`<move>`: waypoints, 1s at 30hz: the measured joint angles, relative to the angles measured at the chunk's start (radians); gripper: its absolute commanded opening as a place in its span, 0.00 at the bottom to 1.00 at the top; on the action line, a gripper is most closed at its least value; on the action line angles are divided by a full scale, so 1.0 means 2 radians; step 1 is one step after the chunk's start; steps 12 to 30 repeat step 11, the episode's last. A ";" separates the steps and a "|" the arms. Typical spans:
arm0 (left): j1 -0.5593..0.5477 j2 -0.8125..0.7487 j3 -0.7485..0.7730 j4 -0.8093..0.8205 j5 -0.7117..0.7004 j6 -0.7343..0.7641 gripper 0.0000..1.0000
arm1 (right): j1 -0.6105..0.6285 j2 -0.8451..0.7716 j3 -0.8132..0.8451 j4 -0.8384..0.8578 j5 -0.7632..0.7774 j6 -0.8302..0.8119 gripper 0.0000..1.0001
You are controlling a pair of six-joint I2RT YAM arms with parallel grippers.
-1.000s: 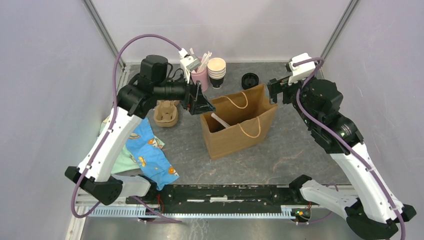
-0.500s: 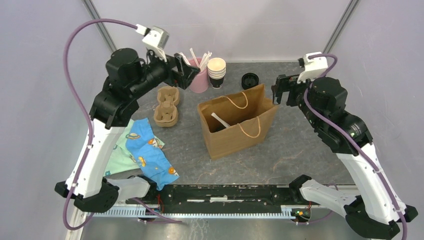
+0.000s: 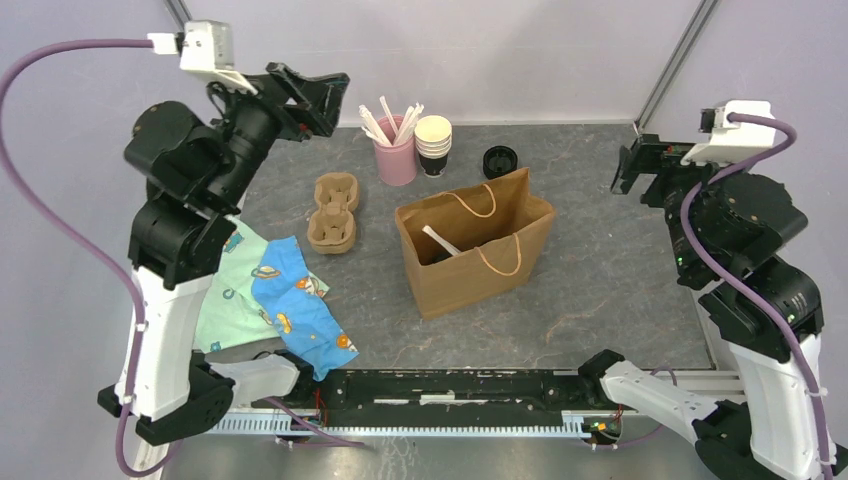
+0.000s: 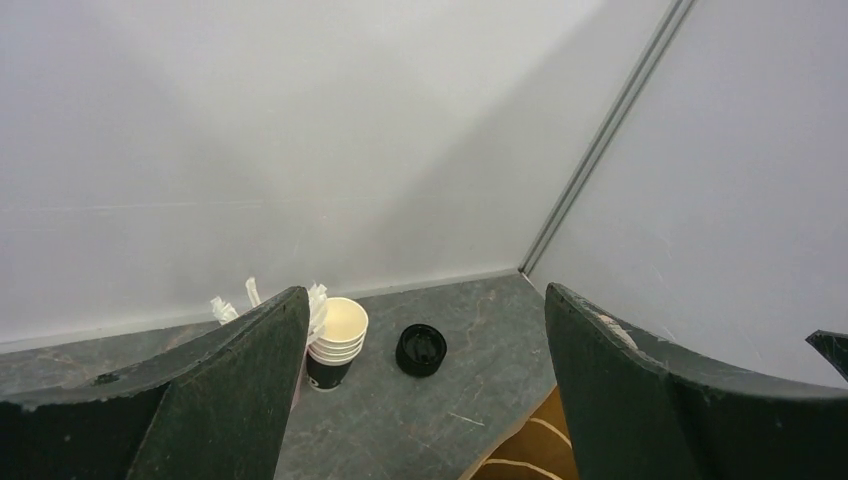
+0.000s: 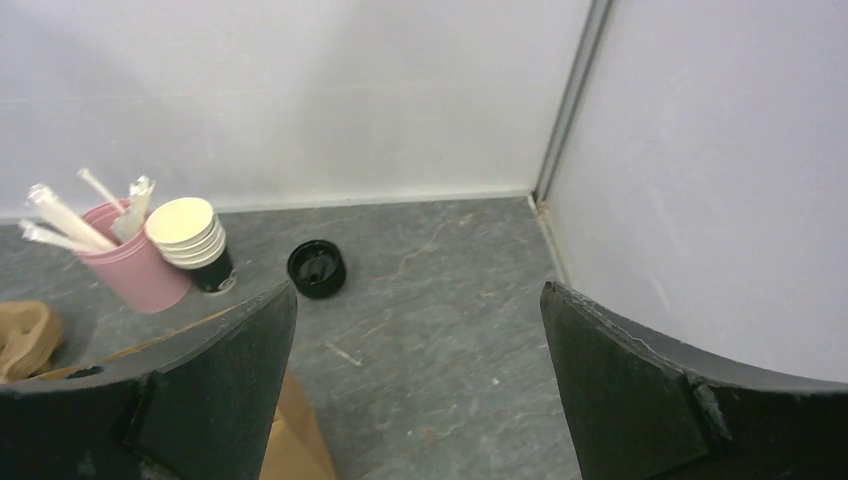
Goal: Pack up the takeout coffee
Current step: Reset both arms
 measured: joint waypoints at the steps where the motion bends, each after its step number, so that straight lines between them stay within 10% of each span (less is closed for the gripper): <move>1: 0.000 -0.004 0.004 -0.002 -0.005 0.000 0.93 | 0.000 -0.004 0.000 0.005 0.008 -0.014 0.98; 30: 0.000 -0.039 0.006 -0.013 -0.006 -0.024 0.93 | 0.000 -0.030 -0.014 0.058 0.055 -0.067 0.98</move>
